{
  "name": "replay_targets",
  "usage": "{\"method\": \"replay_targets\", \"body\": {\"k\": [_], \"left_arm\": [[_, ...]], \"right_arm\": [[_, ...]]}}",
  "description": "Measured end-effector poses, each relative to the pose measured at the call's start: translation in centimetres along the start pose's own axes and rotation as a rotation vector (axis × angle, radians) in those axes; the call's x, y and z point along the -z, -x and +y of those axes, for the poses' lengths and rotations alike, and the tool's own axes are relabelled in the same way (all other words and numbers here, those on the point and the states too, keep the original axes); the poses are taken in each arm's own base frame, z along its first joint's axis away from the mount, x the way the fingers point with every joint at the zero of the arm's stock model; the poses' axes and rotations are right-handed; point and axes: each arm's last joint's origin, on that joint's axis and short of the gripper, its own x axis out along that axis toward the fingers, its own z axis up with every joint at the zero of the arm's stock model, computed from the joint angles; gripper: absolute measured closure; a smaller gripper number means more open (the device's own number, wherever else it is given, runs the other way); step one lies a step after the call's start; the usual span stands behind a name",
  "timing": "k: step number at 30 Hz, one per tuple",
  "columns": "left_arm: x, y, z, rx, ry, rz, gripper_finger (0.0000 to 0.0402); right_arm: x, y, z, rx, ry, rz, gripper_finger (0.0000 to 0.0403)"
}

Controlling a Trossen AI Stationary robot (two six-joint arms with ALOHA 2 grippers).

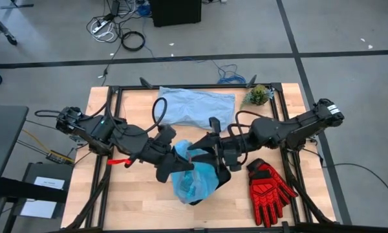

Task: Place trash/remove bag and relplace
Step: Close the light blue trash bag

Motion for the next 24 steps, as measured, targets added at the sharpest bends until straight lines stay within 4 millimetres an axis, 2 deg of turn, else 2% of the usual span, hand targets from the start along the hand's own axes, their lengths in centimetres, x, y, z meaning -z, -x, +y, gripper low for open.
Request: {"method": "replay_targets", "body": {"k": [9, 19, 24], "left_arm": [[-0.02, 0.0, 0.05, -0.01, 0.035, -0.012, 0.0349], [-0.12, 0.0, -0.08, 0.0, 0.046, -0.029, 0.0349], [0.16, 0.03, 0.55, -0.068, 0.05, -0.009, 0.0349]], "right_arm": [[-0.11, -0.02, -0.17, -0.028, 0.0, -0.049, 0.0283], [0.23, -0.06, -0.33, -0.032, 0.005, -0.031, 0.0283], [0.27, -0.06, -0.26, -0.025, 0.004, -0.017, 0.0287]]}}
